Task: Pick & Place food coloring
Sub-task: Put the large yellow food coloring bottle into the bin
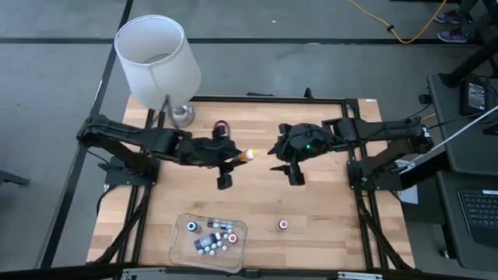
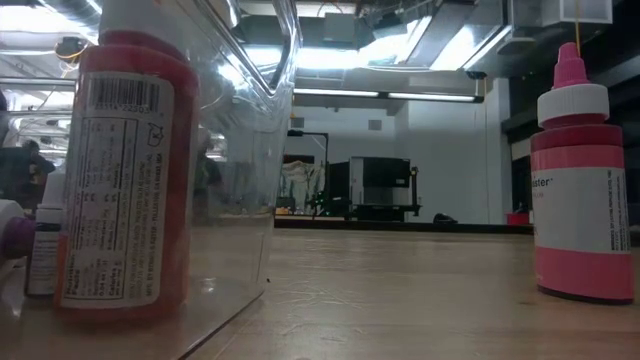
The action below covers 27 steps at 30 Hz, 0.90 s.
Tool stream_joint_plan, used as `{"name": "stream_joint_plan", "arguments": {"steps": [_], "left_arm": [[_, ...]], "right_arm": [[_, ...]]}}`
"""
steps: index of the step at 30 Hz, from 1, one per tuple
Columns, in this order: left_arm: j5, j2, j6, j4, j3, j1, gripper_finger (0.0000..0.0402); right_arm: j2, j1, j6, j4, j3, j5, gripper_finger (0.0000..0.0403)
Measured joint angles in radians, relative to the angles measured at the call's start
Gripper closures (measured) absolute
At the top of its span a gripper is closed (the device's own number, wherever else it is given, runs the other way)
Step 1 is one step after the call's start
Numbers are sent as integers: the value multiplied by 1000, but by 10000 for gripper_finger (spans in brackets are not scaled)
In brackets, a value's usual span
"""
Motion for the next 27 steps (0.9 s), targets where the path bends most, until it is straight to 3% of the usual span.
{"name": "stream_joint_plan", "arguments": {"steps": [6,10,13,17,21,24,27], "left_arm": [[-74,-89,-57,7,-2,-99,294],[-138,-144,-125,13,-40,-244,294],[-266,-169,-231,51,-113,-387,294],[-530,-174,-466,201,-281,-598,294],[-771,-113,-621,484,-474,-763,293],[-814,-21,-659,683,-557,-825,295],[-752,92,-672,776,-569,-835,295]], "right_arm": [[4,4,3,-9,-12,84,165],[2,2,3,-9,-24,159,173],[2,3,7,-24,-24,160,182],[2,2,13,-27,-24,162,192],[2,2,35,-26,-24,162,196],[2,2,36,-26,-24,162,197],[2,2,38,-26,-24,162,197]]}}
